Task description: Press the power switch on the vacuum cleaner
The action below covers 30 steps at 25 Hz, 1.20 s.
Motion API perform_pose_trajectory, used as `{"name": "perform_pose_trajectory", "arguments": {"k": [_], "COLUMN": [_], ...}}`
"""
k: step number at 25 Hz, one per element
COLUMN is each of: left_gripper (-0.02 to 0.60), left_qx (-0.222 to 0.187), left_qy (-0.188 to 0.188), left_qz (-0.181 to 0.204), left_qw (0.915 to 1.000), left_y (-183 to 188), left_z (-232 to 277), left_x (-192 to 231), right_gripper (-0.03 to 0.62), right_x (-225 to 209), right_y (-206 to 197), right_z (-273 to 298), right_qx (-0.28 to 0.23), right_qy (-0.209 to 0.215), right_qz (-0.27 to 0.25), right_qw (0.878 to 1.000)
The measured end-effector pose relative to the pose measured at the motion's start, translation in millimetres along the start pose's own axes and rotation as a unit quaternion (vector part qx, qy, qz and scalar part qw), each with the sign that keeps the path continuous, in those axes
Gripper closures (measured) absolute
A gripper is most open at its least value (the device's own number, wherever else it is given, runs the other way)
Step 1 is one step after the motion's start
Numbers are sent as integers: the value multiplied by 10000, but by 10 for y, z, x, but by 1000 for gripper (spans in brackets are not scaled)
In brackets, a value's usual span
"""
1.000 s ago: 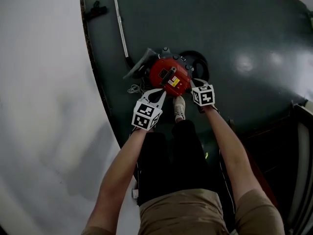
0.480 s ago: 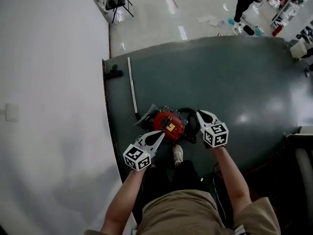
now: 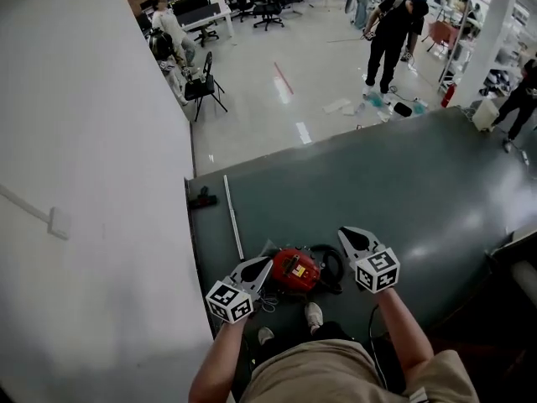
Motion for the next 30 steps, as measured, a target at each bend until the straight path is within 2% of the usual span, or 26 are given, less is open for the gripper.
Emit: {"name": "perform_pose_trajectory", "arguments": {"k": [7, 16, 25, 30], "left_gripper": [577, 577, 577, 577], "left_qx": [-214, -667, -767, -753], "left_qy": [-250, -321, -292, -77], "left_qz": [514, 912, 1151, 1181], "left_qw": [9981, 9931, 9900, 9901], "left_y": [553, 979, 1059, 975], "left_z": [-648, -1394, -2000, -2174], "left_x": [-198, -103, 23, 63], "right_gripper": [582, 582, 582, 582], "right_x": [617, 1328, 1942, 1972], "right_y": [783, 1200, 1238, 1049], "right_z": [-295, -563, -968, -1168], "right_qx": [-448, -720, -888, -865], "right_qy": [-80, -471, -877, -1015], "right_qz": [-293, -504, -587, -473], "right_qw": [9985, 9950, 9904, 9899]}}
Point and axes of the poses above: the fingertips, and each gripper's own axes: z forward along the fingers, x to its left, y out of its top, the point moved 2 cm from there along -z, backward along the fingers, and after that the axes turned 13 degrees about -z, right-handed, at the moved point
